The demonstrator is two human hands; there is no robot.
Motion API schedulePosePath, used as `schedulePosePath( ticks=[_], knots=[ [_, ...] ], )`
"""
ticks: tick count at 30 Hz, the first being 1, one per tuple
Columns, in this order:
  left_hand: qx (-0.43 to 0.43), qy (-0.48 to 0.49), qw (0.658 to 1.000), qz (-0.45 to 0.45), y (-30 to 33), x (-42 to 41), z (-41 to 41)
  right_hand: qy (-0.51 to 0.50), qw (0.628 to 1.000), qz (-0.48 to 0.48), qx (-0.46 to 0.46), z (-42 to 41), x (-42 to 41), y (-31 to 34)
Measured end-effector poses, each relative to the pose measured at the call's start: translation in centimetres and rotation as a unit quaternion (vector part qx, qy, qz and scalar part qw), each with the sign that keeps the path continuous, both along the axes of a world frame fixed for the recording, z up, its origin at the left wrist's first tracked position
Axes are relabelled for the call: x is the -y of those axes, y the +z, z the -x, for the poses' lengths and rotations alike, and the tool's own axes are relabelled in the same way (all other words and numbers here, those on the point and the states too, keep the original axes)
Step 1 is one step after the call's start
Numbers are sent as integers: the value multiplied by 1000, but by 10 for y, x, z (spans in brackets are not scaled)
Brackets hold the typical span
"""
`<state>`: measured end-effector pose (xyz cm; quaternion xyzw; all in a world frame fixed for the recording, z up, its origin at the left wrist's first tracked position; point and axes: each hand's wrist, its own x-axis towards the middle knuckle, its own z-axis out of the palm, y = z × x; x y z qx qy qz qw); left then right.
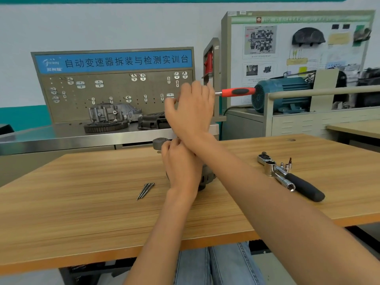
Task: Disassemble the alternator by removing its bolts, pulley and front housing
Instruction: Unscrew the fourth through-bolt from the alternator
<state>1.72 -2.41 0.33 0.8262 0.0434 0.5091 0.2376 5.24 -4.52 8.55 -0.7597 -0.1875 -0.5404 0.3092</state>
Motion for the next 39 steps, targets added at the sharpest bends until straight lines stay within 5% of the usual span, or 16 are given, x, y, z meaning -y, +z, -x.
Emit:
schedulePosePath(
  ticks=[4,7,11,13,15,16,18,21,23,24,26,30,32,35,39],
  knots=[
    [25,5,1000,-3,-1,2,-2,116,987,-111,24,3,1,3],
    [44,2,999,13,-2,3,-4,263,945,-186,-51,5,4,12],
    [49,22,998,-10,-2,4,-4,498,774,-312,-234,-3,19,28],
    [44,31,998,-15,-1,5,-4,618,655,-329,-285,-9,27,30],
    [32,38,998,-22,0,5,-4,668,593,-338,-298,-14,29,30],
    [28,40,998,-25,-1,4,-4,667,592,-340,-298,-13,28,30],
    [21,35,999,-24,-1,3,-3,616,649,-337,-293,-10,25,30],
    [5,13,1000,-6,1,0,-1,433,836,-278,-192,-1,11,18],
    [-11,5,1000,-8,2,0,1,170,978,-111,-52,0,4,1],
    [-22,7,1000,-18,2,-1,1,35,999,-34,-7,-3,3,-5],
    [-32,19,999,-35,1,-1,0,-68,998,17,10,-5,6,-8],
    [-12,19,1000,-15,1,2,-1,15,1000,-17,10,-4,9,-3],
    [6,15,1000,0,0,3,-3,133,989,-66,-19,-1,7,4],
    [23,16,1000,-5,-1,4,-5,422,862,-224,-170,3,13,20],
    [20,35,999,-25,-1,4,-4,595,674,-345,-270,-8,25,28]
  ],
)
